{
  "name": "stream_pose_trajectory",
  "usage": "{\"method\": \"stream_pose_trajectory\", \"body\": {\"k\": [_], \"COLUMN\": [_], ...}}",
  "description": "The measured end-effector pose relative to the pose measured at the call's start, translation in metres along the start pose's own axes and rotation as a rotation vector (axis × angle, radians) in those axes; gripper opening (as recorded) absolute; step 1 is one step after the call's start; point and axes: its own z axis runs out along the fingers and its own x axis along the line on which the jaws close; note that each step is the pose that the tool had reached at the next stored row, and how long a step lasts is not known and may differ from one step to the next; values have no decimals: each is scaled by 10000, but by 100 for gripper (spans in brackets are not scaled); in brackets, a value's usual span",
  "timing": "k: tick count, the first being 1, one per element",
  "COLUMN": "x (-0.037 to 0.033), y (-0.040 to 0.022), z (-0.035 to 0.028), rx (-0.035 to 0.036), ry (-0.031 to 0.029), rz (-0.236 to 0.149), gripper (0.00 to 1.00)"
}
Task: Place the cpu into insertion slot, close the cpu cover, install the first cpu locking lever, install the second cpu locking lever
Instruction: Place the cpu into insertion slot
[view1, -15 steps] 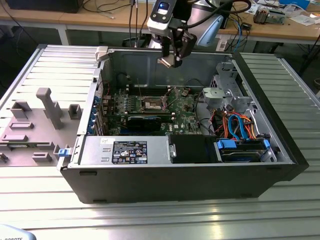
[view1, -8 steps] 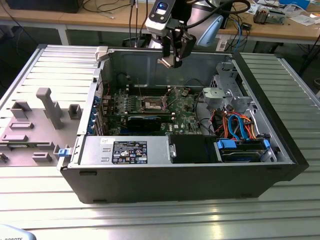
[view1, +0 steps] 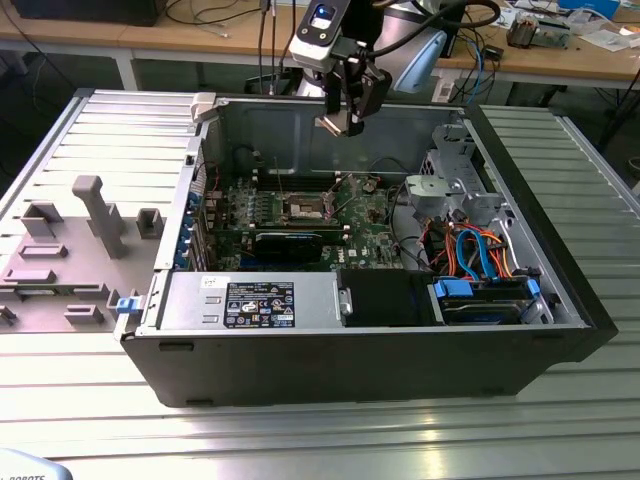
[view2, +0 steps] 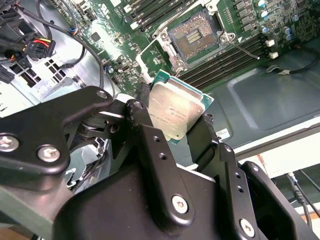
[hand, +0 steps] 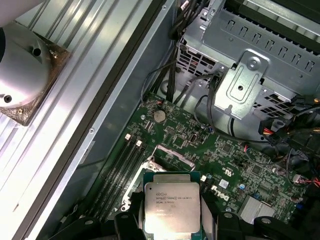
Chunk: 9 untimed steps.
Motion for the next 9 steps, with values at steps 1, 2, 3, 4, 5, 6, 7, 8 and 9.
{"method": "stream_pose_trajectory", "body": {"k": [1, 2, 3, 4, 5, 6, 7, 8, 9], "x": [0, 0, 0, 0, 0, 0, 0, 0, 0], "y": [0, 0, 0, 0, 0, 0, 0, 0, 0], "z": [0, 0, 0, 0, 0, 0, 0, 0, 0], "rx": [0, 0, -1, 0, -1, -1, -1, -1, -1], "ry": [-1, -1, -1, -2, -2, -3, -3, -3, -4], "rz": [8, 15, 19, 24, 28, 33, 38, 44, 49], "gripper": [54, 54, 54, 54, 54, 54, 54, 54, 54]}}
